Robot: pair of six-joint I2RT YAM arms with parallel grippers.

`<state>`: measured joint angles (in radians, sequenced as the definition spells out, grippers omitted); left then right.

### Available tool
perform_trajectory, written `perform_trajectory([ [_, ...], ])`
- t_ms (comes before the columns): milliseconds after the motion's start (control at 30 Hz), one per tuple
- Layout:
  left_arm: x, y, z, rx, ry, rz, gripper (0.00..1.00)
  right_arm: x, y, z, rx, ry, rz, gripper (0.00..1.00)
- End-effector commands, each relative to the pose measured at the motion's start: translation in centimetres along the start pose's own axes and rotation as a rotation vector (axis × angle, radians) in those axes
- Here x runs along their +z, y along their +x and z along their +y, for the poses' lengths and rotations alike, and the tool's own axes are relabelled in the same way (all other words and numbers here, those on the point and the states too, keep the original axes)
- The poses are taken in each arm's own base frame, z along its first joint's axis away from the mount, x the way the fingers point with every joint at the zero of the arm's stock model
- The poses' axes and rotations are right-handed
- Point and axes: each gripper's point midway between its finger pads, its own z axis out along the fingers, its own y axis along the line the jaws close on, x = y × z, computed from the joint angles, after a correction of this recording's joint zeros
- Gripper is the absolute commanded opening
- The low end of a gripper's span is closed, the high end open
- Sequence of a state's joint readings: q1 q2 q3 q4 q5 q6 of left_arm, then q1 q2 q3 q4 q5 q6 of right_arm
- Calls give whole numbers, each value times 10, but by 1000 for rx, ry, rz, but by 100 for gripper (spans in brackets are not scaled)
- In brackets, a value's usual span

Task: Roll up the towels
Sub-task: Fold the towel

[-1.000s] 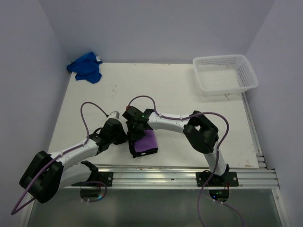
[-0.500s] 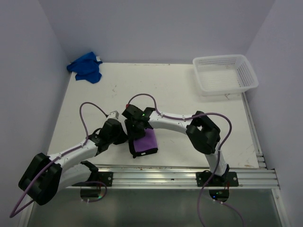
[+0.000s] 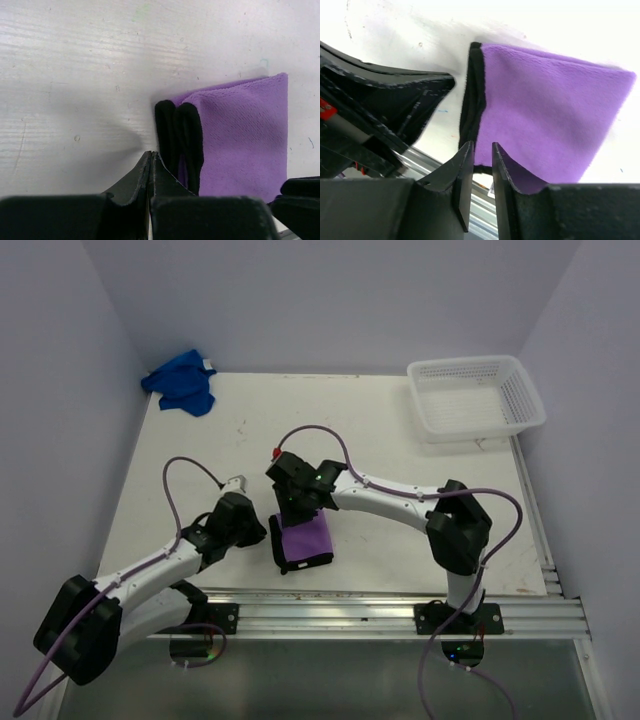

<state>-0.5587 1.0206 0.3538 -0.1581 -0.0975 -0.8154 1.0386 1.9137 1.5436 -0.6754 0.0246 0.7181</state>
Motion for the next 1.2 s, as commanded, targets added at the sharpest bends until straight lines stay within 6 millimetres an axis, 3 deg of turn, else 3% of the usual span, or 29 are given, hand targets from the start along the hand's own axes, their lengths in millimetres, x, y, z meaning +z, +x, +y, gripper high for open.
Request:
perform_trajectory([
  [0,-11,-23,-8,40,4,-55,0,-27,-9,-11,-6,22,-64,25],
  [200,-46,-78,-34,75,45,-180,0,-50,-18,-29,6,55,-142,15],
  [300,-59,-98,-68,85,172,-219,0,-58,-22,-44,23,86,-186,13],
  [467,-60,-79,-122,125,515,-159,0,-65,-30,-60,60,97,-242,13],
  [633,-48,-59,-140,160,619,-95,0,-57,-32,-79,94,107,-237,13],
  [767,-39,-42,-141,161,649,-44,0,-49,-31,-90,125,94,-217,12],
  [1000,-17,2,-110,114,610,60,0,-37,-34,-97,145,80,-202,11],
  [1167,-1,14,-88,125,531,76,0,-29,-36,-98,144,71,-192,11],
])
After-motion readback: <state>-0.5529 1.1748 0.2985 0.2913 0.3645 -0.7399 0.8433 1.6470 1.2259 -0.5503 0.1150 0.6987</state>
